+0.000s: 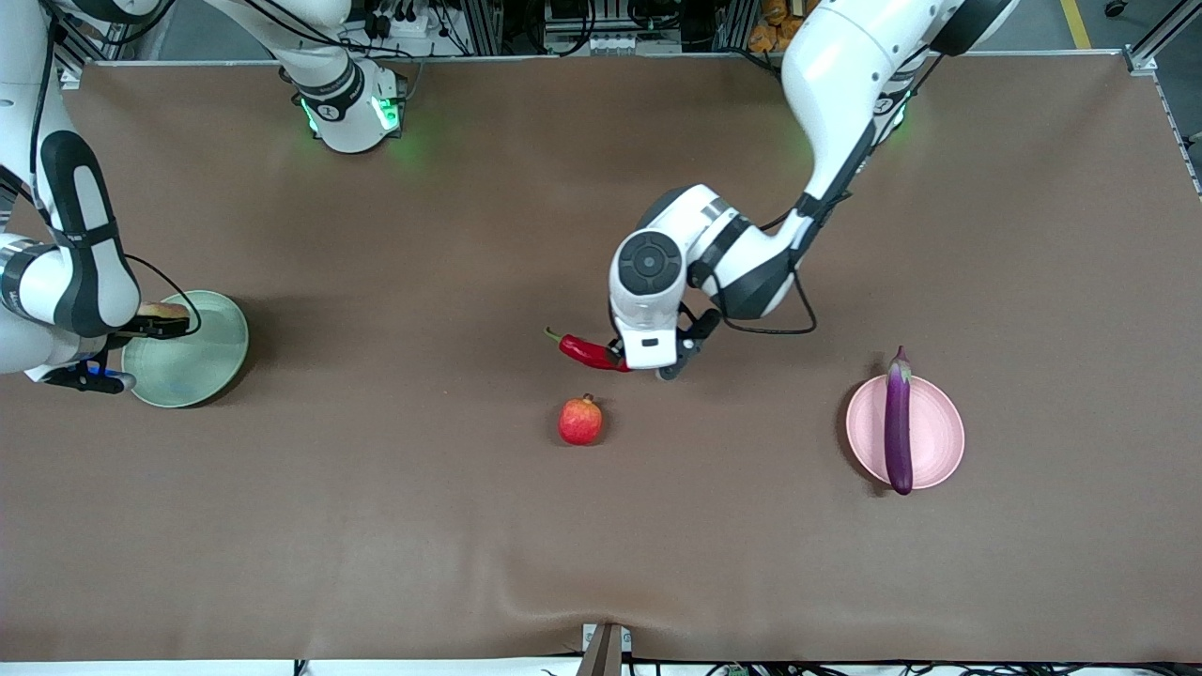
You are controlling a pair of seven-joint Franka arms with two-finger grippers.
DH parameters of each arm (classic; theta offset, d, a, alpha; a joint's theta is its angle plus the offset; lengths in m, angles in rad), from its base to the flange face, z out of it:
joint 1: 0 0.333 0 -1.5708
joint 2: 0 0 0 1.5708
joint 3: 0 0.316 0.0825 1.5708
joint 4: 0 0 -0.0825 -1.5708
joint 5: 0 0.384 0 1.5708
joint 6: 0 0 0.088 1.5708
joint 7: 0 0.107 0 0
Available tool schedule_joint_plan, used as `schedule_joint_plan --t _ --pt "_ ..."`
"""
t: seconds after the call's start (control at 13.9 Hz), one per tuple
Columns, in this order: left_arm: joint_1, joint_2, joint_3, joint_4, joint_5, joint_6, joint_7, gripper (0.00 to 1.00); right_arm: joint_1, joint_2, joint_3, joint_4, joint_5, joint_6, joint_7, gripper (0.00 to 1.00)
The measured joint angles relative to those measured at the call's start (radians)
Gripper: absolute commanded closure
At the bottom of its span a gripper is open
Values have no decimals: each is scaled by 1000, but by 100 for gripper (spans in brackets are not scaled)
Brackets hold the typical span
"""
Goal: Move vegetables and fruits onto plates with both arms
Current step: 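Grasp the red chili with the left gripper while the right gripper releases the peach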
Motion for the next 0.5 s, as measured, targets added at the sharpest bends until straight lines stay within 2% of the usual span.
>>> schedule_joint_plan --t 0.22,0.36,0.5 --pt "-89 31 35 8 0 143 -192 0 -8 8 -3 0 0 20 -26 0" --pt "-162 50 92 22 0 158 -258 0 -7 8 0 1 0 19 -28 0" --pt "-197 72 117 33 0 179 -301 0 2 8 6 23 3 -36 -28 0"
